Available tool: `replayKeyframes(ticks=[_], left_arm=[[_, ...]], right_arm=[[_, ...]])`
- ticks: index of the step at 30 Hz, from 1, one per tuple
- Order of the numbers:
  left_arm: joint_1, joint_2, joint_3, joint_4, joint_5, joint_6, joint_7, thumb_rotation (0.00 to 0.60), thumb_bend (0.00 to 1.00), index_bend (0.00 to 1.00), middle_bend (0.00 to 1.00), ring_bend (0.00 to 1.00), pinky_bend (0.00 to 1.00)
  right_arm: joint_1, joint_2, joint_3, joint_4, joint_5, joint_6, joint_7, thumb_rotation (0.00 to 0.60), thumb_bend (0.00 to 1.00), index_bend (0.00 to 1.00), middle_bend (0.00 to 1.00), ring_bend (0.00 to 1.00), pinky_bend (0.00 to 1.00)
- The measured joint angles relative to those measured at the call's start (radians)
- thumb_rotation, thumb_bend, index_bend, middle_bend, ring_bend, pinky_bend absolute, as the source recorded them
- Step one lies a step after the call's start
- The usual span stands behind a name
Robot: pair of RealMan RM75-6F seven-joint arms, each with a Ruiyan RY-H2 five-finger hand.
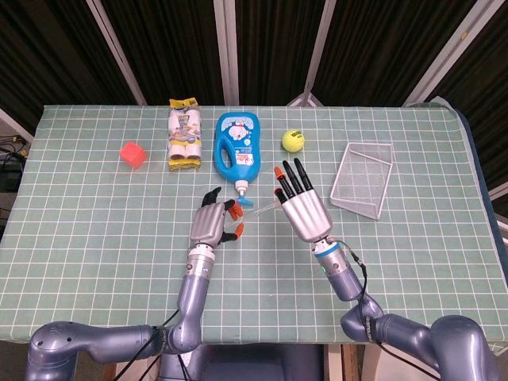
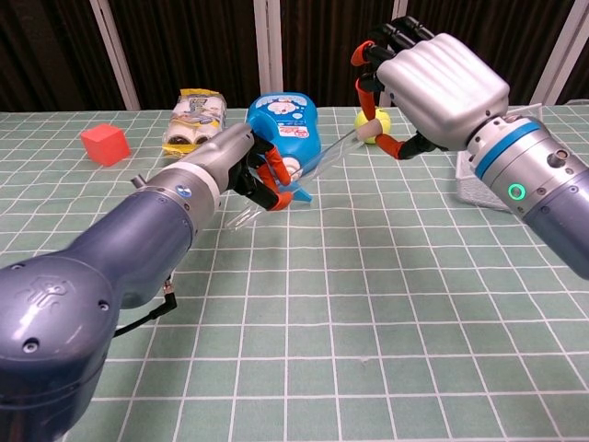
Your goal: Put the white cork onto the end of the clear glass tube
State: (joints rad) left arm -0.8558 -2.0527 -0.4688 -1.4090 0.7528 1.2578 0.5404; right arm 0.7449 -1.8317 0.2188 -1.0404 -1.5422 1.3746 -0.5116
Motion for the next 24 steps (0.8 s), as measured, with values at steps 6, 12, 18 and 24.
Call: replayKeyframes(ticks=[6,12,18,24], left_arm=[[0.001,0.002,-0.004,-0.012,-0.006,0.002,0.004,0.600,0.61,0.54,0.54,0.06,0.00],[0.004,0.004,-0.005,-0.027,-0.013,0.006,0.008,0.600,0.61,0.54,0.54,0.06,0.00],[0.007,0.005,-0.006,-0.035,-0.022,0.009,0.012,0.600,0.61,0.54,0.54,0.06,0.00],[0.007,0.005,-0.011,-0.041,-0.031,0.011,0.014,0.600,0.61,0.54,0.54,0.07,0.00]], right_arm=[[0.001,0.002,0.000,-0.003,-0.003,0.002,-0.003,0.600,0.46,0.59,0.20,0.05,0.03],[0.001,0.003,-0.002,-0.008,-0.006,0.002,-0.011,0.600,0.46,0.59,0.20,0.05,0.03],[-0.002,0.004,-0.006,-0.013,-0.009,0.004,-0.015,0.600,0.46,0.59,0.20,0.05,0.03],[-0.005,0.006,-0.010,-0.017,-0.011,0.004,-0.016,0.600,0.46,0.59,0.20,0.05,0.03]])
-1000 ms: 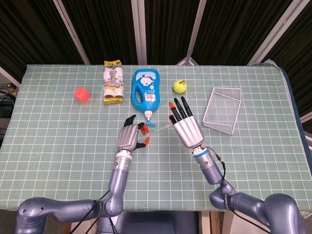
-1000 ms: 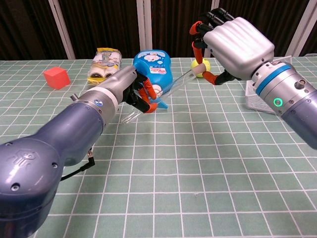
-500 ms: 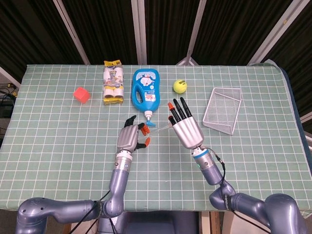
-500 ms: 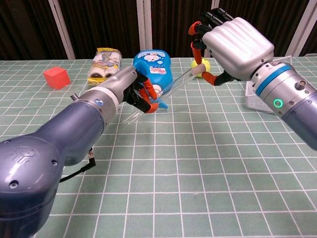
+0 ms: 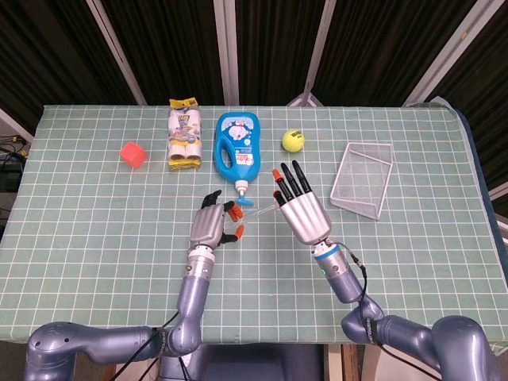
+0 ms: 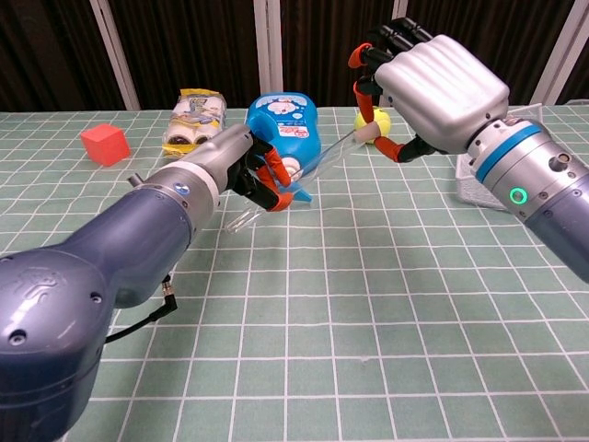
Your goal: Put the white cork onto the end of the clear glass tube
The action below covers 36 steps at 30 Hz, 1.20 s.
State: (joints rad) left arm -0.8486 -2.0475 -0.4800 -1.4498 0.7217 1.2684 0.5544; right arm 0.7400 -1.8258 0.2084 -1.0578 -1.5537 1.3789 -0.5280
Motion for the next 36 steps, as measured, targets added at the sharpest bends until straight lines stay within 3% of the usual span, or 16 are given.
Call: replayKeyframes(ticks=[36], left_arm=[[-0.015,-0.007,-0.007,-0.005,0.002,0.001,-0.008,0.600,0.61,0.54,0.54,0.08,0.00]], right_arm=[[-0.007,0.009,-0.005,-0.025,-0.009,-0.002,-0.004,0.600,0.46,0.59,0.20,0.05,0.03]])
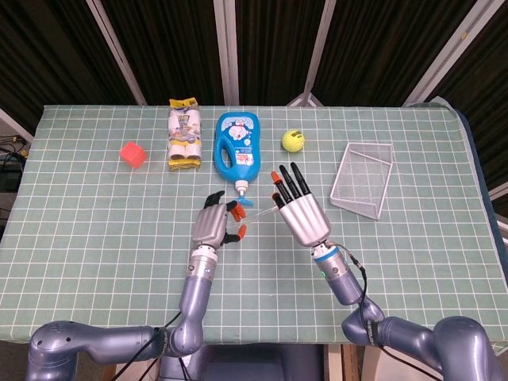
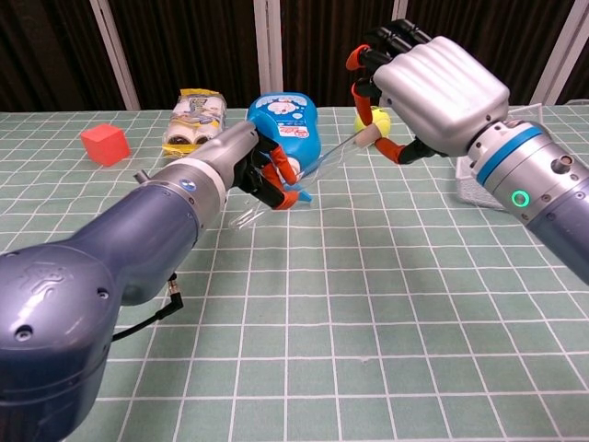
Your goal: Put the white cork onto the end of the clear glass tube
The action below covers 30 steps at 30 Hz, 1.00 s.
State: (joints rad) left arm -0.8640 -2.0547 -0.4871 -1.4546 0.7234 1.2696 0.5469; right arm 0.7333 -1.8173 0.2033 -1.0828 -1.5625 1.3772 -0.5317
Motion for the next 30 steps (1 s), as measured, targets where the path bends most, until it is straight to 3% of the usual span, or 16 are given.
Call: replayKeyframes(ticks=[11,20,30], left_arm=[[-0.003,-0.008,0.003,0.010,0.008,-0.001,-0.009,0.600,0.61,0.54,0.54,0.08,0.00],[0.000,-0.012,0.007,0.015,0.029,-0.001,-0.031,0.600,0.62,0.54,0.54,0.08,0.00],[0.010,-0.011,0.021,0.016,0.088,-0.004,-0.086,0.600,0.63,0.55,0.55,0.09,0.00]], right_arm=[[-0.005,0.010,-0.002,-0.018,-0.003,0.002,-0.007,0.600,0.46,0.58,0.19,0.05,0.03],[-0.012,0.022,0.000,-0.032,0.002,-0.001,-0.018,0.600,0.46,0.23,0.08,0.01,0.03],[-0.021,0.032,0.003,-0.050,0.011,-0.001,-0.032,0.600,0.46,0.18,0.06,0.00,0.03]])
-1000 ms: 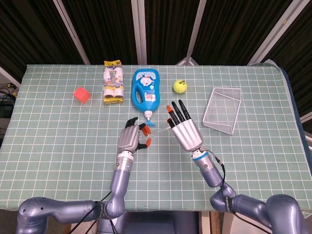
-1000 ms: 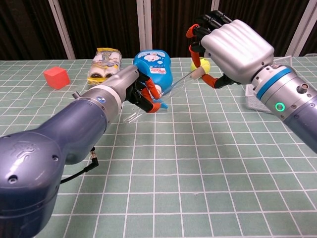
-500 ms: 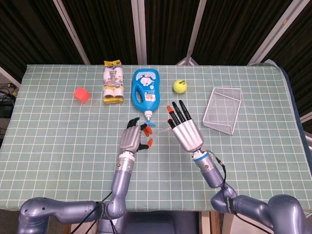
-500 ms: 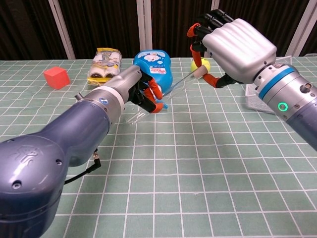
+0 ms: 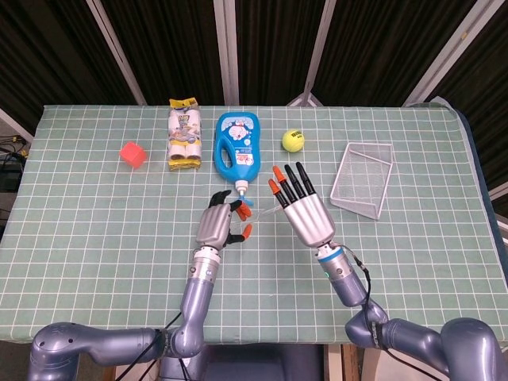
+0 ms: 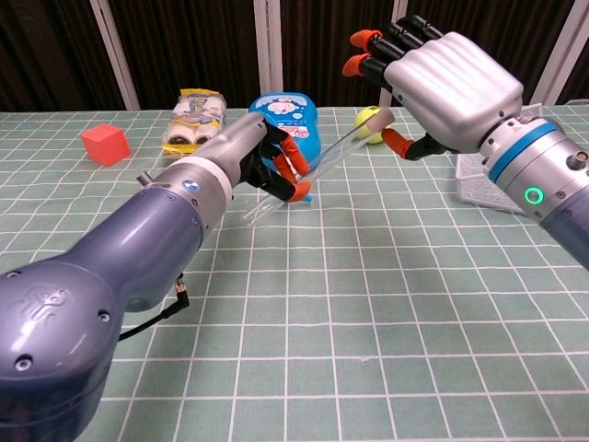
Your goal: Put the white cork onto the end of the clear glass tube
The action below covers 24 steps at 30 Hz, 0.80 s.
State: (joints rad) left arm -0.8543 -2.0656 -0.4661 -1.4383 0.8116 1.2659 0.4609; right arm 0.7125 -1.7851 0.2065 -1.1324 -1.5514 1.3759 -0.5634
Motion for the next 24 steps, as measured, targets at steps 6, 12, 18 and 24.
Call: replayKeyframes(ticks=[6,12,18,24], left_arm=[[0.010,0.010,0.013,-0.004,0.032,-0.003,-0.025,0.600,0.63,0.55,0.56,0.10,0.00],[0.018,0.018,0.024,-0.008,0.065,0.001,-0.041,0.600,0.64,0.55,0.56,0.10,0.00],[0.034,0.037,0.044,-0.027,0.103,0.008,-0.057,0.600,0.64,0.55,0.56,0.10,0.00],[0.057,0.061,0.060,-0.050,0.114,0.014,-0.058,0.600,0.64,0.55,0.56,0.10,0.00]], right_arm=[[-0.012,0.008,-0.003,-0.009,0.008,0.001,-0.004,0.600,0.46,0.18,0.06,0.00,0.03],[-0.022,0.016,-0.005,-0.022,0.009,0.007,-0.010,0.600,0.46,0.16,0.05,0.00,0.03],[-0.033,0.028,0.003,-0.037,0.026,0.009,-0.024,0.600,0.46,0.14,0.04,0.00,0.03],[-0.047,0.049,0.009,-0.064,0.038,0.013,-0.039,0.600,0.46,0.13,0.03,0.00,0.03]])
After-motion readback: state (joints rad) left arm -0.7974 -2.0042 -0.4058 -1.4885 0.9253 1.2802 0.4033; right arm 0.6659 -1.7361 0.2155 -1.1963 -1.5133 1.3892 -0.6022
